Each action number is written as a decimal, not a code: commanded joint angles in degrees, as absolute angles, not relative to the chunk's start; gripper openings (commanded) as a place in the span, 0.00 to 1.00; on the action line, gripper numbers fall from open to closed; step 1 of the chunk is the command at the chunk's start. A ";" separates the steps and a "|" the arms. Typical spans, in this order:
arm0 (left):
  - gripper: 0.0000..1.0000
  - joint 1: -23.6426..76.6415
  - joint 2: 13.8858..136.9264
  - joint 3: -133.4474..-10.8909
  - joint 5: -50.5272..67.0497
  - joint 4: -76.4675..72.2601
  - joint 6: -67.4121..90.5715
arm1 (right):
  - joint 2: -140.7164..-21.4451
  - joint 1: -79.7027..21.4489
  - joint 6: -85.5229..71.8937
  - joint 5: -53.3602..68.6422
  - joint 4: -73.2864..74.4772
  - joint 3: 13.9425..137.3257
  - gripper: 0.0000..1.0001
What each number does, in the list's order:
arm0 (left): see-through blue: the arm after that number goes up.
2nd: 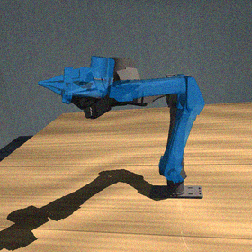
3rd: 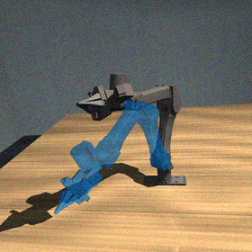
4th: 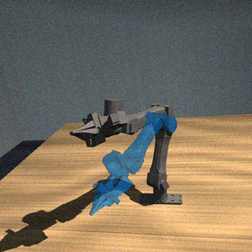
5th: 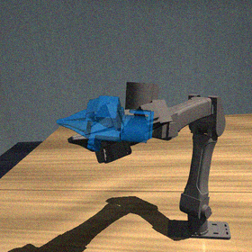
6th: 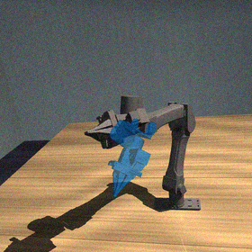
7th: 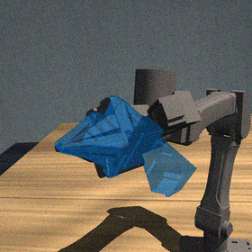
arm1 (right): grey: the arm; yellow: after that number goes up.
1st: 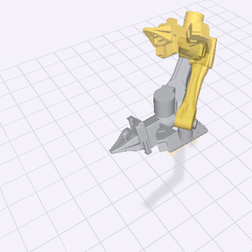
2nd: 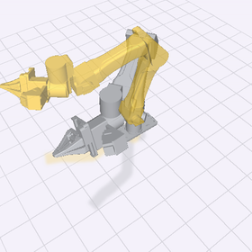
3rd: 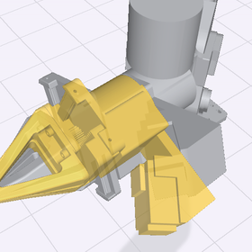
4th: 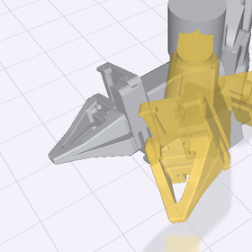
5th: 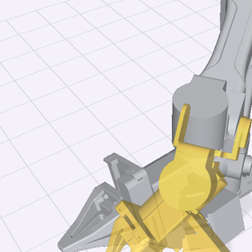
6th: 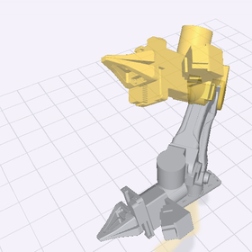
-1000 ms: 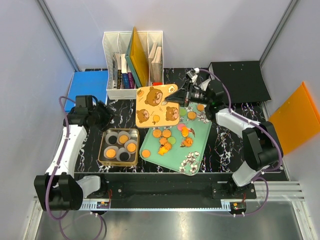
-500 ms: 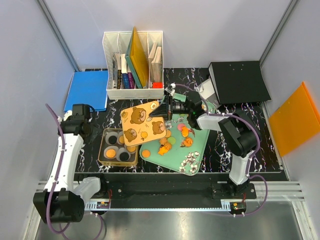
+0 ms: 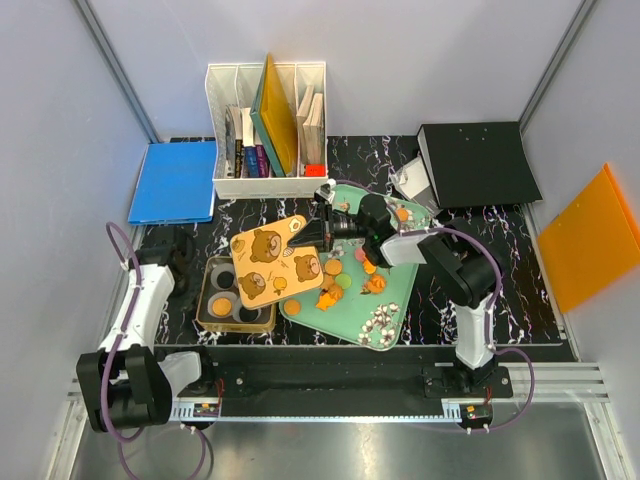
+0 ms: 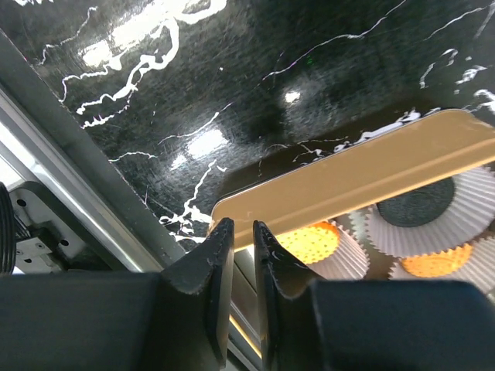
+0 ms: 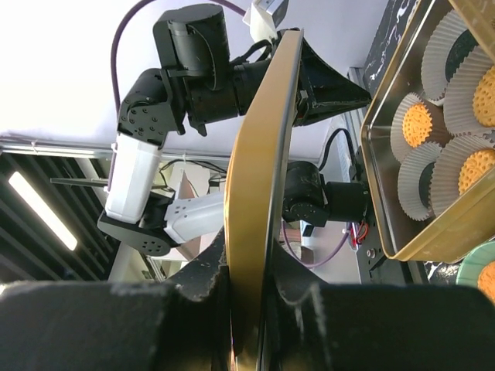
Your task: Pack the cookies
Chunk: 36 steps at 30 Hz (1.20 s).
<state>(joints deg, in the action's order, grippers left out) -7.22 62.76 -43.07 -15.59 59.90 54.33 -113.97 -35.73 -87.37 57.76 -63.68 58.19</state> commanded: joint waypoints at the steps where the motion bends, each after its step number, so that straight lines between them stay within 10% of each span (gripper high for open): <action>1: 0.18 -7.73 63.01 -42.89 -14.77 57.04 54.41 | -116.01 -37.00 -87.80 55.90 -69.69 58.89 0.00; 36: 0.17 -8.00 62.49 -39.38 -9.76 54.93 54.14 | -129.64 -43.42 -81.48 43.86 -63.73 58.53 0.00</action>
<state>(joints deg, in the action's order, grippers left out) -7.84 63.35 -39.59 -11.94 56.10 53.91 -130.41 -42.17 -84.62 44.60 -69.19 57.41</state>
